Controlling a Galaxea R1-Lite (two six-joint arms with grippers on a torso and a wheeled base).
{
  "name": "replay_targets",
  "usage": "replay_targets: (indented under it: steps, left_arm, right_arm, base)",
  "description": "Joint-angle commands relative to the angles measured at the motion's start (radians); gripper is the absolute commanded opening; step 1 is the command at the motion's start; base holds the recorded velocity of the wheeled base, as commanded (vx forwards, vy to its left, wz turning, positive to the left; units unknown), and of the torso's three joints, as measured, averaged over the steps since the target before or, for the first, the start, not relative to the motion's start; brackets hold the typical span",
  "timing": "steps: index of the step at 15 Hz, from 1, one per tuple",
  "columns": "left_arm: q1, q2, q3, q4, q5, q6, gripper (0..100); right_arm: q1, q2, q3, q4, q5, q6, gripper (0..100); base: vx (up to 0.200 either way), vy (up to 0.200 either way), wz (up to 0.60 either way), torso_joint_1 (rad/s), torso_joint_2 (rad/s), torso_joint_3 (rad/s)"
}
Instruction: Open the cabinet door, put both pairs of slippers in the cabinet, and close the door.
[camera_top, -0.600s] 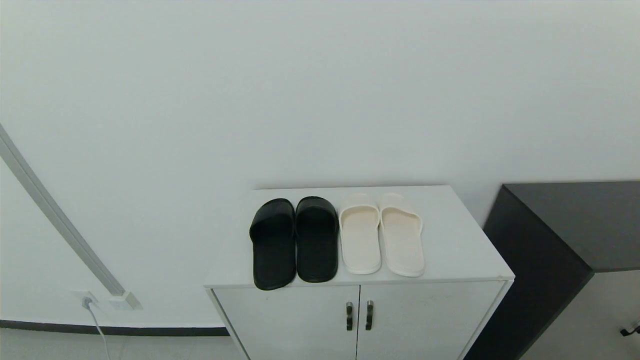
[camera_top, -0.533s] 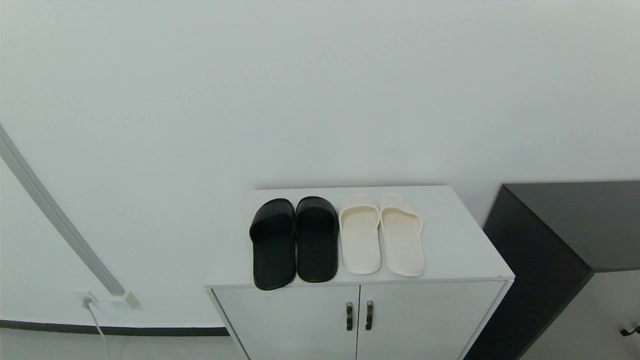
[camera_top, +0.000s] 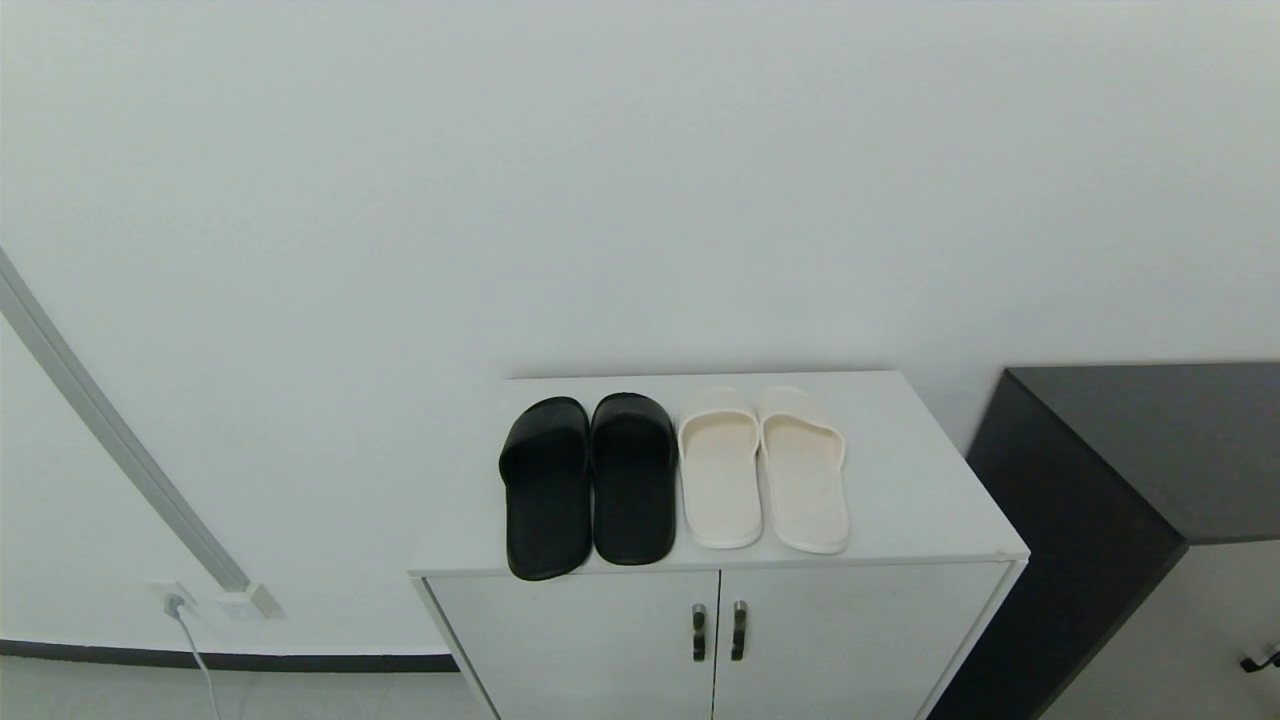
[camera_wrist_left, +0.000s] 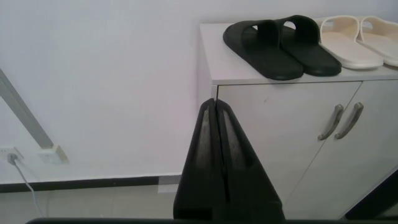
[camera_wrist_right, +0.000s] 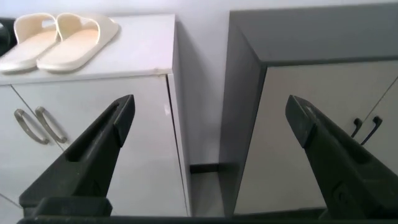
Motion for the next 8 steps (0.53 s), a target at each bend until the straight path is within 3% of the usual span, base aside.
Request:
replay_targets:
  steps: [1,3,4,8]
  left_arm:
    - [0.0,0.0,0.0,0.0,-0.001,0.0,0]
    - [0.0,0.0,0.0,0.0,0.0,0.0,0]
    - [0.0,0.0,0.0,0.0,0.0,-0.002,0]
    - [0.0,0.0,0.0,0.0,0.0,-0.003,0]
  right_arm:
    - [0.009,0.162,-0.269,-0.031,-0.004,0.027,100]
    - [0.048,0.329,-0.312,0.067,0.005,0.009,100]
    - [0.058,0.48,-0.24,0.028,0.017,-0.045,100]
    - [0.173,0.86,-0.177,-0.335,0.042,0.015,100]
  base:
    - [0.0,0.0,0.0,0.0,0.0,0.0]
    - [0.0,0.0,0.0,0.0,0.0,0.0]
    - [0.0,0.0,0.0,0.0,0.0,0.0]
    - [0.0,0.0,0.0,0.0,0.0,0.0]
